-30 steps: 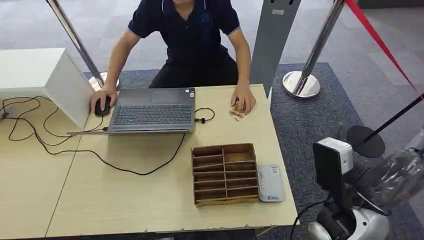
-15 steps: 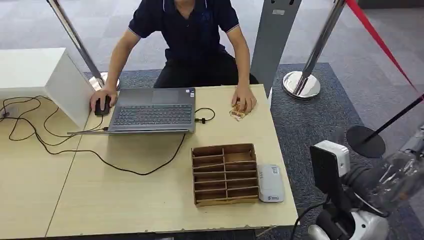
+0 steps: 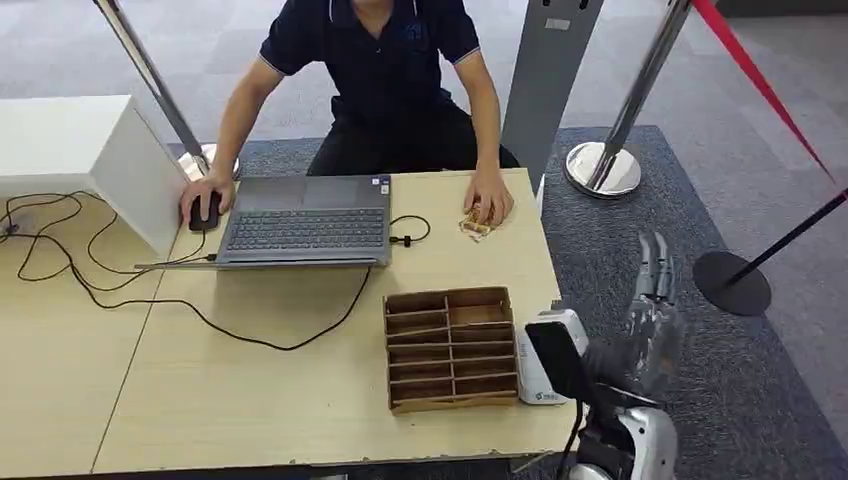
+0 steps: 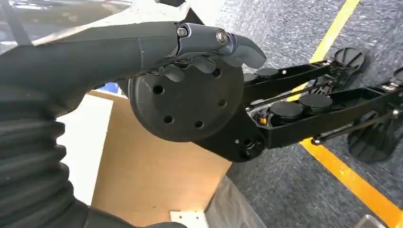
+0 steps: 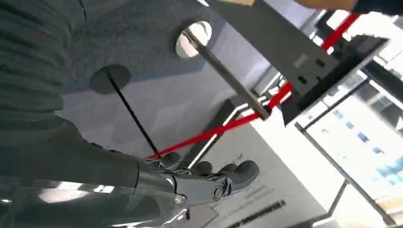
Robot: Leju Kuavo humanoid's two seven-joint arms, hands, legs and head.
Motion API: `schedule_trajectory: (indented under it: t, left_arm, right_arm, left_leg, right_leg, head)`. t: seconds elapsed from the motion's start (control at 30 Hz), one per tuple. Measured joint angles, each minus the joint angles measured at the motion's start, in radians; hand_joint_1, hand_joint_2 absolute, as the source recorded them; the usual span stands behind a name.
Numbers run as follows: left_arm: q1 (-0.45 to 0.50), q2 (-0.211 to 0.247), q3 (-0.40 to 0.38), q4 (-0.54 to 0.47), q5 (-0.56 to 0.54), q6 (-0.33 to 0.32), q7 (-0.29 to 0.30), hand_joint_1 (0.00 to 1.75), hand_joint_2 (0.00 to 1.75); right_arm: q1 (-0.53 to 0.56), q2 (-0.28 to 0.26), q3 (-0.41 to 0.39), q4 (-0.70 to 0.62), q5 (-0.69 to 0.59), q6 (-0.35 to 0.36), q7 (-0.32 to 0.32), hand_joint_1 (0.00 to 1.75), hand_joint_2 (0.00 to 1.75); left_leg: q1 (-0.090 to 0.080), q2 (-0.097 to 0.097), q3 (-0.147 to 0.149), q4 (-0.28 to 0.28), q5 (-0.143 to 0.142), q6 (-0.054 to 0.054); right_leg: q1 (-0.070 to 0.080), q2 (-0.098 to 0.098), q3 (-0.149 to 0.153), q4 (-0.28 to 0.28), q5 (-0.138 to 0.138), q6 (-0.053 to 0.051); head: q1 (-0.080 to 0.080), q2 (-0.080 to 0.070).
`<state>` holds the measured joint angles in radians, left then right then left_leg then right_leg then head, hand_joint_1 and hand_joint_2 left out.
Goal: Pass the card to the sensor for recognition and then transmit it.
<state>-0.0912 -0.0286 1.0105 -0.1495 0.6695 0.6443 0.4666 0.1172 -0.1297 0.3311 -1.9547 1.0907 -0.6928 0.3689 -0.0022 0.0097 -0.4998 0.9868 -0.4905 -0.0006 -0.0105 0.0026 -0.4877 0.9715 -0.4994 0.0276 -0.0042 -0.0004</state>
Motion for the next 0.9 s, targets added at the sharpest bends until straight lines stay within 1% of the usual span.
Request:
schedule_trajectory:
  t: [0.17, 0.43, 0.53, 0.9]
  left_arm:
    - [0.0, 0.0, 0.0, -0.001, 0.0, 0.0, 0.005, 0.0, 1.75]
    - [0.002, -0.002, 0.0, -0.005, 0.0, 0.0, 0.006, 0.0, 1.75]
    - [0.002, -0.002, 0.0, -0.005, 0.0, 0.0, 0.006, 0.0, 1.75]
    - [0.003, -0.002, 0.0, -0.007, 0.0, 0.0, 0.006, 0.0, 1.75]
  right_arm:
    - [-0.019, -0.034, 0.066, 0.06, -0.04, 0.0, 0.027, 0.0, 1.75]
    - [-0.037, -0.072, 0.126, 0.11, -0.039, -0.001, 0.047, 0.0, 1.75]
    - [-0.037, -0.079, 0.133, 0.122, -0.037, -0.002, 0.04, 0.0, 1.75]
    - [-0.035, -0.08, 0.134, 0.14, -0.009, -0.002, 0.012, 0.0, 1.75]
  left_leg:
    - [0.0, 0.0, 0.0, 0.0, 0.0, 0.0]
    - [0.0, 0.0, 0.0, 0.0, 0.0, 0.0]
    - [0.0, 0.0, 0.001, 0.0, 0.0, 0.0]
    - [0.0, 0.0, 0.001, 0.0, 0.0, 0.0]
  right_leg:
    - [0.0, 0.0, 0.0, 0.0, 0.0, 0.0]
    - [0.0, 0.0, 0.0, 0.0, 0.0, 0.0]
    - [0.0, 0.0, 0.0, 0.0, 0.0, 0.0]
    - [0.0, 0.0, 0.0, 0.0, 0.0, 0.0]
  head:
    - [0.0, 0.0]
    - [0.0, 0.0]
    - [0.0, 0.0]
    - [0.0, 0.0]
